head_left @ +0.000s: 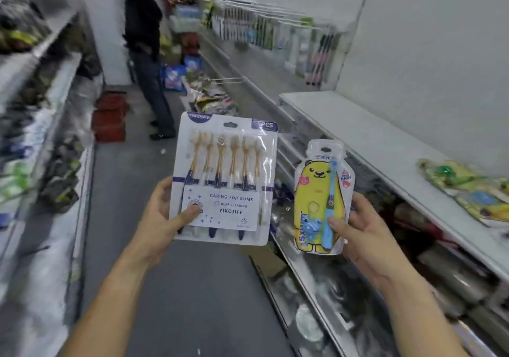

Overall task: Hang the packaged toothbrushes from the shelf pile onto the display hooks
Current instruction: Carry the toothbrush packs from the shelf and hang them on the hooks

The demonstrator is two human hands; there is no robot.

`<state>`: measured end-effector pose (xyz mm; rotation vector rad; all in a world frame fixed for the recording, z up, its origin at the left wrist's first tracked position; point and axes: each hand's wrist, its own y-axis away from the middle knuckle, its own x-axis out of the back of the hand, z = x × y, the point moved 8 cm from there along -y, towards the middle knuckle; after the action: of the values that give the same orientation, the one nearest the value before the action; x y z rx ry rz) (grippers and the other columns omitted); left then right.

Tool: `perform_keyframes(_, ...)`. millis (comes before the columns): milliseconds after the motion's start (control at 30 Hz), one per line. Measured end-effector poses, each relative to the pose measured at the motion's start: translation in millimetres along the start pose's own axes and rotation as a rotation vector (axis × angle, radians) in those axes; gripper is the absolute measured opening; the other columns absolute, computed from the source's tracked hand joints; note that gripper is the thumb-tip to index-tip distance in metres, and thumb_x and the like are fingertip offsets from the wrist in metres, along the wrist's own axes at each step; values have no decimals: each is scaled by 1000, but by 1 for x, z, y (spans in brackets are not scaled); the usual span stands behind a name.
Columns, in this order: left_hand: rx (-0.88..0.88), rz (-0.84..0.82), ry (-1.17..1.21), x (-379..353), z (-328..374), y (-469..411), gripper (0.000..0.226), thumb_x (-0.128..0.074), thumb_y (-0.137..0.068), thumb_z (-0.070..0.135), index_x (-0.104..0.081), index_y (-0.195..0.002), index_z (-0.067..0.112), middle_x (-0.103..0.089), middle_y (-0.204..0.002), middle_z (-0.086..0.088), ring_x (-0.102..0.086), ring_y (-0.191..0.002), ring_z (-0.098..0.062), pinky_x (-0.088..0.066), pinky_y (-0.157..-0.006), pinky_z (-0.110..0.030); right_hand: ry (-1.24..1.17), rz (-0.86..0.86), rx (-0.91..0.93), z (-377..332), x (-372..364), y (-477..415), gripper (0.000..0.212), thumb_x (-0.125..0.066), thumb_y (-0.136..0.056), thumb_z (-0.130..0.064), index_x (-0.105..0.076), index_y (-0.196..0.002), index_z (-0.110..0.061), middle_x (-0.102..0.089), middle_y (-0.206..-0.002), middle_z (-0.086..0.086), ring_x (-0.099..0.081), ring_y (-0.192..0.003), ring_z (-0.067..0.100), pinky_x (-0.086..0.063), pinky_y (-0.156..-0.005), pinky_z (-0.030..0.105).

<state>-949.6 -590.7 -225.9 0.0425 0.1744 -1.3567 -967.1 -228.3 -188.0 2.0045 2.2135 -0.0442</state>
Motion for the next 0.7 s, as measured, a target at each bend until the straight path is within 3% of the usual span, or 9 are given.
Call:
perform_keyframes(100, 43, 53, 12, 64, -15, -17, 104, -98, -51, 51, -47, -140, 35, -70, -129, 5, -69, -117, -18, -58, -90, -35, -17, -45, -23, 25, -59, -43, 53, -83, -72, -24, -62, -121, -30, -76, -114, 8, -75, -98, 32, -63, -66, 42)
perform_keyframes(167, 61, 105, 13, 101, -24, -26, 102, -98, -47, 56, -48, -134, 40, -70, -127, 13, -69, -114, -9, -58, -84, -24, -19, -80, -53, 44, -95, -68, 59, -88, -69, -29, -63, -122, -29, -75, -115, 11, -75, -97, 33, -62, -65, 42)
perform_keyframes(267, 61, 180, 1, 146, -37, -36, 77, -93, -70, 29, -46, -130, 43, -71, -115, 27, -68, -109, 1, -55, -77, -15, -24, -161, -110, 72, -143, -101, 53, -71, -77, -9, -57, -127, -20, -75, -114, 14, -75, -95, 34, -62, -64, 44)
perform_keyframes(333, 75, 224, 1, 171, -50, -44, 70, -77, -84, 6, -42, -135, 39, -70, -108, 34, -66, -107, 8, -54, -75, -11, -7, -224, -145, 86, -172, -119, 62, -85, -71, -20, -57, -126, -20, -73, -118, 16, -73, -100, 36, -62, -70, 46)
perform_keyframes(400, 87, 280, 22, 190, -59, -51, 75, -85, -80, 14, -41, -135, 38, -69, -104, 40, -65, -101, 15, -52, -75, -8, 12, -271, -185, 97, -195, -138, 87, -97, -54, -39, -55, -129, -21, -72, -121, 16, -71, -107, 37, -59, -82, 53)
perform_keyframes(433, 105, 308, 33, 199, -64, -56, 84, -94, -67, 30, -43, -132, 42, -69, -107, 39, -65, -103, 14, -53, -76, -9, 12, -281, -198, 100, -203, -149, 89, -97, -55, -40, -55, -131, -22, -72, -121, 16, -70, -109, 38, -57, -86, 56)
perform_keyframes(500, 139, 338, 71, 210, -72, -68, 97, -98, -44, 54, -47, -127, 47, -69, -118, 31, -66, -111, 6, -54, -80, -13, 15, -301, -199, 108, -213, -175, 68, -84, -73, -24, -53, -133, -22, -72, -120, 15, -69, -111, 39, -55, -91, 56)
perform_keyframes(567, 137, 366, 97, 219, -78, -85, 94, -98, -47, 54, -48, -127, 48, -70, -121, 27, -66, -115, 0, -55, -81, -14, 14, -302, -211, 114, -222, -202, 59, -70, -80, -10, -52, -135, -22, -73, -119, 15, -69, -111, 39, -54, -93, 58)
perform_keyframes(700, 127, 379, 75, 236, -89, -143, 95, -96, -62, 42, -45, -141, 39, -69, -128, 20, -64, -123, -8, -58, -88, -22, 22, -312, -198, 118, -248, -273, 57, -68, -84, -5, -53, -136, -24, -75, -116, 13, -72, -106, 37, -54, -93, 59)
